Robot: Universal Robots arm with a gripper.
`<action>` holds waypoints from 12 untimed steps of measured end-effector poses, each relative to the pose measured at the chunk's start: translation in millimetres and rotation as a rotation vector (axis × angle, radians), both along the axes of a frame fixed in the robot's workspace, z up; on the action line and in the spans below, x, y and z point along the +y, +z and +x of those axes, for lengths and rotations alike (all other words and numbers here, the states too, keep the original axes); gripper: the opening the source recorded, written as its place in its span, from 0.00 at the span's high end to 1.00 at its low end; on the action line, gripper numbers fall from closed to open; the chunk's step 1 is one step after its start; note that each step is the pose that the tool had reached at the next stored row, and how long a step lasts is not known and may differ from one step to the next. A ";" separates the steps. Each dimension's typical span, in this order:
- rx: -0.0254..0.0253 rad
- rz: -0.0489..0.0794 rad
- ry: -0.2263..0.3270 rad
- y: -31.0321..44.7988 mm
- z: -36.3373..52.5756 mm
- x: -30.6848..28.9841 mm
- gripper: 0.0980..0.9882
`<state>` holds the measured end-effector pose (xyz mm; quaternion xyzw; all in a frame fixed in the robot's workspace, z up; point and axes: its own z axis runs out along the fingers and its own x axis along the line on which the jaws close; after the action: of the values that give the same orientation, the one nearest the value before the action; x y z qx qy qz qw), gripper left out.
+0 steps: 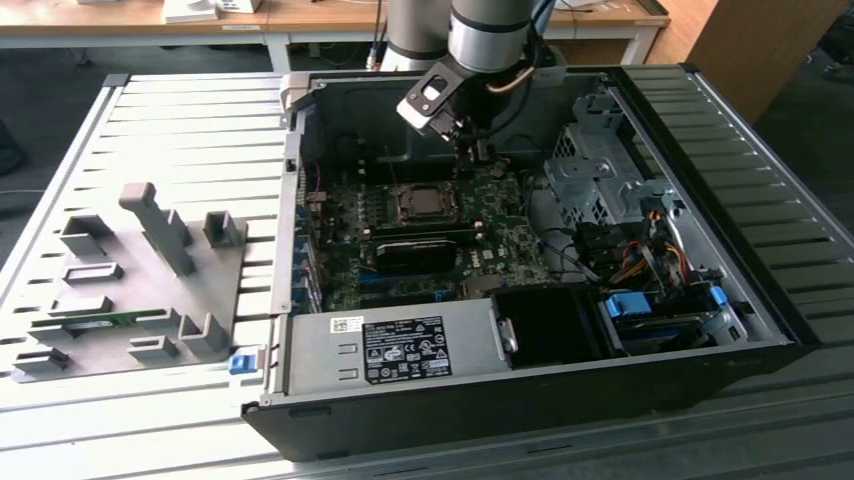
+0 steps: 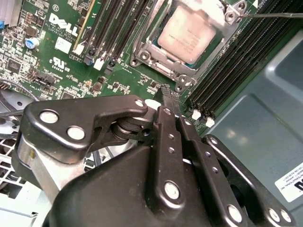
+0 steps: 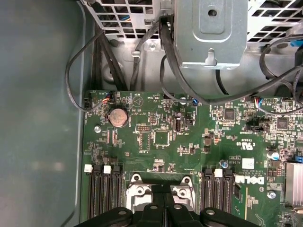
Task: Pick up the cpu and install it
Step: 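Close the cpu cover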
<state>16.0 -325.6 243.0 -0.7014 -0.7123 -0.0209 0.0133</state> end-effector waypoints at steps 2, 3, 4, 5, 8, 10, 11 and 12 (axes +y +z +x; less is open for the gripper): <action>0.0000 0.000 0.000 -0.1 -1.5 0.0 0.99; 0.0000 0.000 0.000 -0.2 -2.2 0.0 0.99; 0.0000 0.000 0.000 -0.3 -2.8 0.0 0.99; 0.0000 0.000 0.000 -0.4 -3.7 0.0 0.99; 0.0000 0.000 0.000 -0.6 -5.8 0.0 0.99; 0.0000 0.000 0.000 -0.7 -6.7 0.0 0.99; 0.0000 0.000 0.000 -0.8 -7.1 0.0 0.99; 0.0000 0.000 0.000 -0.8 -7.1 0.0 0.99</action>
<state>8.9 -325.6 242.1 -0.7014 -0.7123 -0.0209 0.0133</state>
